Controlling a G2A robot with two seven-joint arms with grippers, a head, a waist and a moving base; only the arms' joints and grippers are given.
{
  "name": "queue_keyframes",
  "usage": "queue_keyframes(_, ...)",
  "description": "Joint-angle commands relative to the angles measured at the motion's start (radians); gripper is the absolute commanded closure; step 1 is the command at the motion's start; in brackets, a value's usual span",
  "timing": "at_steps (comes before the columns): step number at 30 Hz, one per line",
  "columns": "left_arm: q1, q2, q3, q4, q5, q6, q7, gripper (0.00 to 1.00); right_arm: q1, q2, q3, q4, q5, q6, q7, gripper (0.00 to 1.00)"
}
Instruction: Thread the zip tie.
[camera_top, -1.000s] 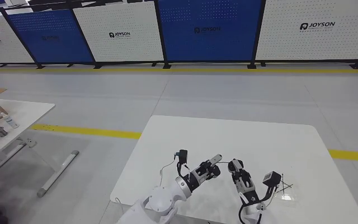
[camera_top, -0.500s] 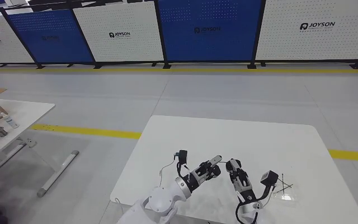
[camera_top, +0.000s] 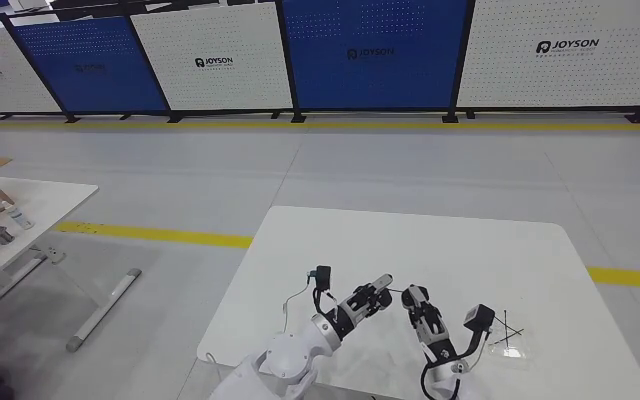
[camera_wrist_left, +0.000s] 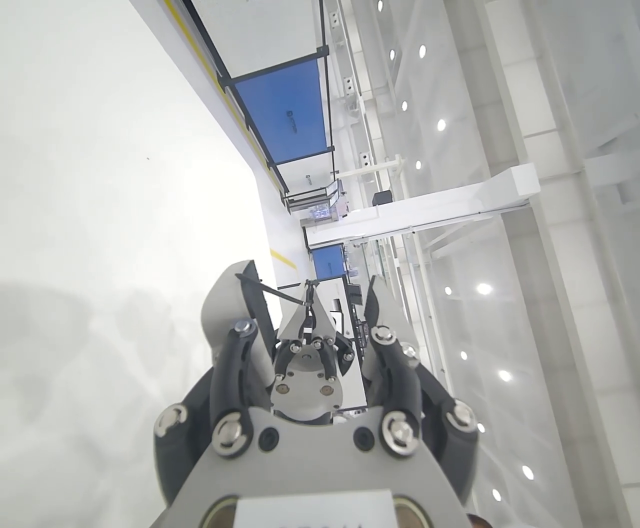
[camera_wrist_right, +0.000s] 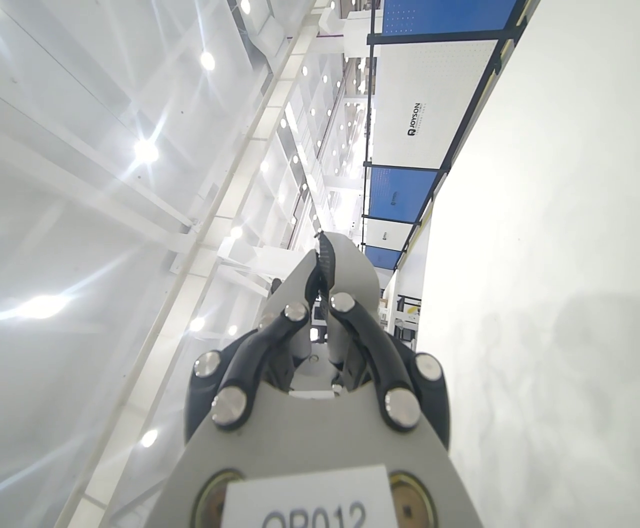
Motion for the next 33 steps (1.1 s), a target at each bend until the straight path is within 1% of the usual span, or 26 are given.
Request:
queue_keyframes(1, -0.002, -0.001, 0.001, 0.002, 0.0, 0.0, 0.005, 0.66, -0.002, -0.001, 0.003, -0.001, 0.001, -0.002, 0.004, 1.0)
queue_keyframes(3, -0.003, -0.001, 0.001, 0.004, 0.001, 0.0, 0.007, 0.73, -0.004, -0.002, 0.006, -0.002, 0.002, -0.003, 0.005, 1.0)
queue_keyframes(10, -0.006, -0.003, 0.005, 0.009, 0.01, 0.0, 0.006, 0.78, -0.006, -0.007, 0.013, -0.002, 0.003, -0.001, 0.001, 1.0)
queue_keyframes(14, -0.004, -0.003, 0.004, 0.008, 0.017, -0.001, 0.004, 0.77, -0.005, -0.01, 0.014, -0.001, 0.0, 0.003, 0.0, 1.0)
queue_keyframes(23, -0.007, -0.004, 0.01, 0.009, 0.024, 0.001, 0.004, 0.92, -0.003, -0.016, 0.014, 0.004, -0.007, 0.005, 0.007, 1.0)
queue_keyframes(28, -0.007, -0.005, 0.01, 0.011, 0.026, 0.004, 0.004, 0.96, -0.003, -0.02, 0.017, 0.007, -0.007, 0.006, 0.008, 1.0)
queue_keyframes(29, -0.007, -0.005, 0.01, 0.011, 0.026, 0.005, 0.004, 0.99, -0.003, -0.02, 0.018, 0.007, -0.007, 0.006, 0.008, 1.0)
queue_keyframes(30, -0.007, -0.005, 0.01, 0.011, 0.026, 0.006, 0.004, 1.0, -0.003, -0.021, 0.018, 0.008, -0.007, 0.006, 0.008, 1.0)
queue_keyframes(33, -0.007, -0.005, 0.01, 0.011, 0.026, 0.007, 0.003, 1.0, -0.002, -0.023, 0.019, 0.009, -0.007, 0.007, 0.01, 1.0)
